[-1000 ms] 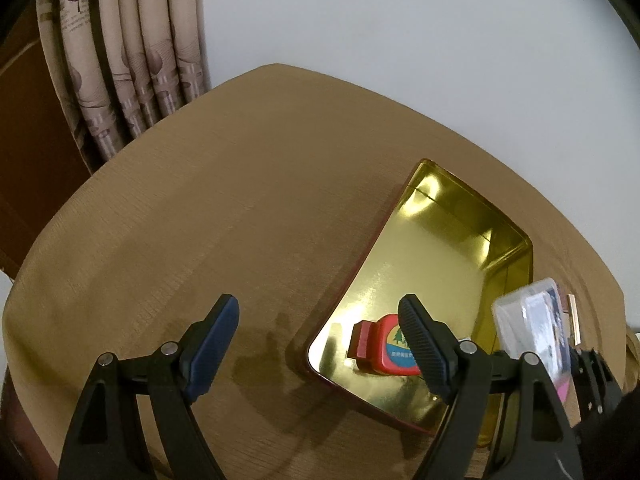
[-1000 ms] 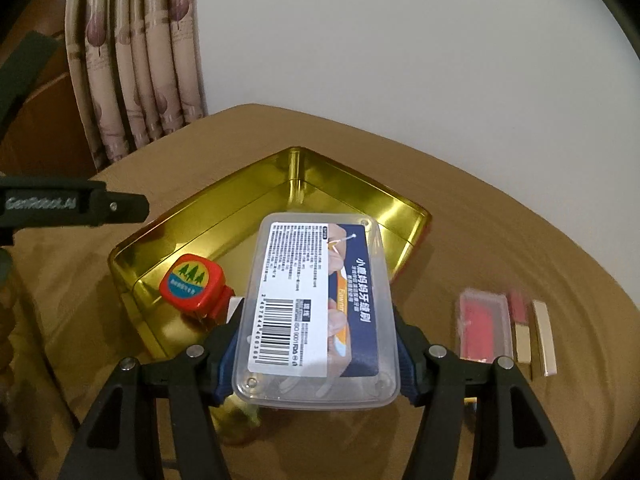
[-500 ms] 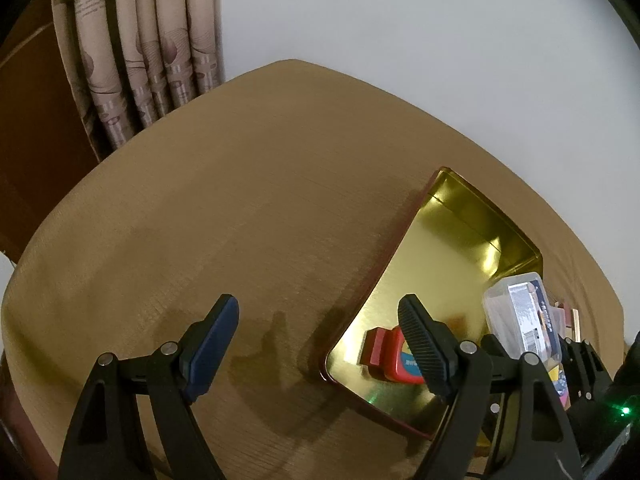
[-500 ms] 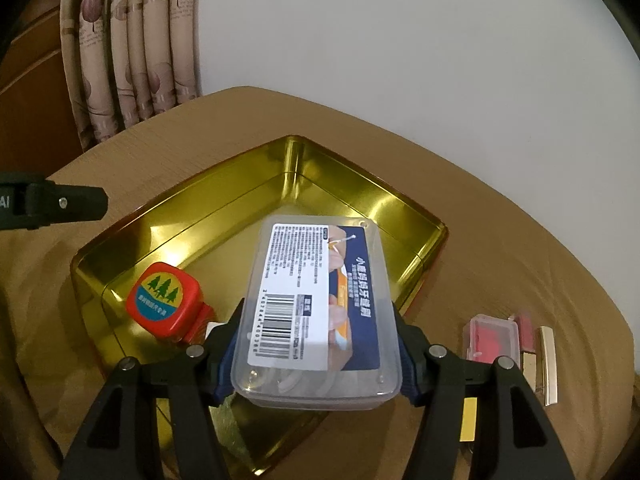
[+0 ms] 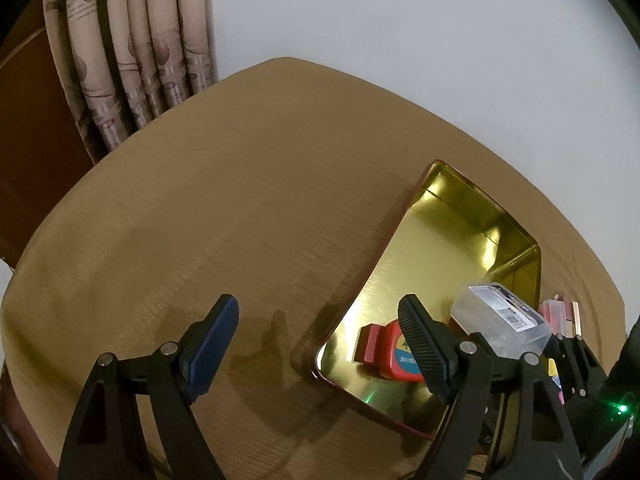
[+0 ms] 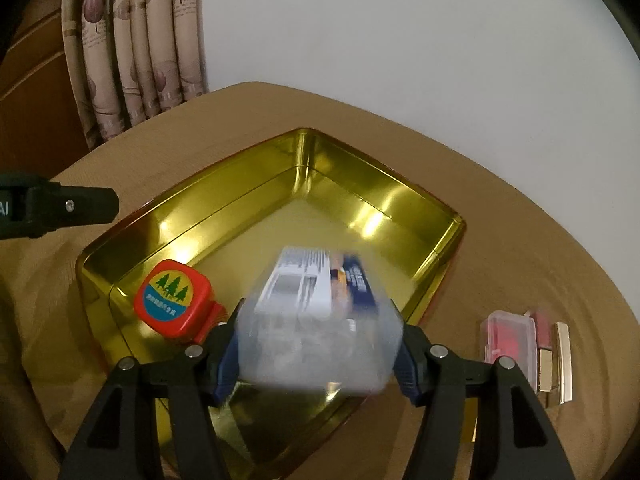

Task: Organize rigid objects
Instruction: 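Lower the clear plastic box into the tin and open the right tool, then move the right tool to the pink block and grasp it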

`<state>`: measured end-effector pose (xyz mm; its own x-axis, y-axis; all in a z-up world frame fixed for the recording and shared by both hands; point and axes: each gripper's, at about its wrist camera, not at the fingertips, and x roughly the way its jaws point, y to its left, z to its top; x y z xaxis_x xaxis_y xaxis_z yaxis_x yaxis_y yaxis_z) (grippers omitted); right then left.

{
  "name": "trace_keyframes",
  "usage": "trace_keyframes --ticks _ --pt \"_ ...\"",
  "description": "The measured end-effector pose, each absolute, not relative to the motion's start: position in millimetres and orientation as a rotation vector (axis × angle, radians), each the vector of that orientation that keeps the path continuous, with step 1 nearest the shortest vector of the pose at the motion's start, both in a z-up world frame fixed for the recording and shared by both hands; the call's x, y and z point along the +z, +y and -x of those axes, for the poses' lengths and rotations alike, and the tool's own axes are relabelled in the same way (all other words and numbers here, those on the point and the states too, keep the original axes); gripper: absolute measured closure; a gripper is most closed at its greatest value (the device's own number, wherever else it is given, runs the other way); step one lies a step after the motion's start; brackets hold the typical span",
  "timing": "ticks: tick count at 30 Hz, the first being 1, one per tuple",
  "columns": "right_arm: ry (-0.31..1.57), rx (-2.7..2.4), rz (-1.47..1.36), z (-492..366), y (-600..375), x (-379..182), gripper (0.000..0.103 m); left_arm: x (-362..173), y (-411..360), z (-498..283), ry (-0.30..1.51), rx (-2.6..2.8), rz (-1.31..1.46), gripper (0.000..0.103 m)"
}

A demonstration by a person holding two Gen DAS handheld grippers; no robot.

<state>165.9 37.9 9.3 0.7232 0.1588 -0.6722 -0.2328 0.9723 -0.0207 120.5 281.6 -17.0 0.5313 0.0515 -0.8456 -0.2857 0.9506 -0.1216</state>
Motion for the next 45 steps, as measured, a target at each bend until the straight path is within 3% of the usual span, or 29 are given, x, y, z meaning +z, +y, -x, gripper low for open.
trace_keyframes --ticks 17,34,45 --pt "0.67 0.208 0.017 -121 11 24 0.037 -19 277 -121 0.997 0.188 0.221 0.024" --pt "0.797 -0.046 -0.109 -66 -118 -35 0.037 -17 263 -116 0.995 0.18 0.163 0.024" --pt "0.833 -0.094 -0.118 -84 -121 -58 0.037 -18 260 -115 0.994 0.174 0.148 0.024"
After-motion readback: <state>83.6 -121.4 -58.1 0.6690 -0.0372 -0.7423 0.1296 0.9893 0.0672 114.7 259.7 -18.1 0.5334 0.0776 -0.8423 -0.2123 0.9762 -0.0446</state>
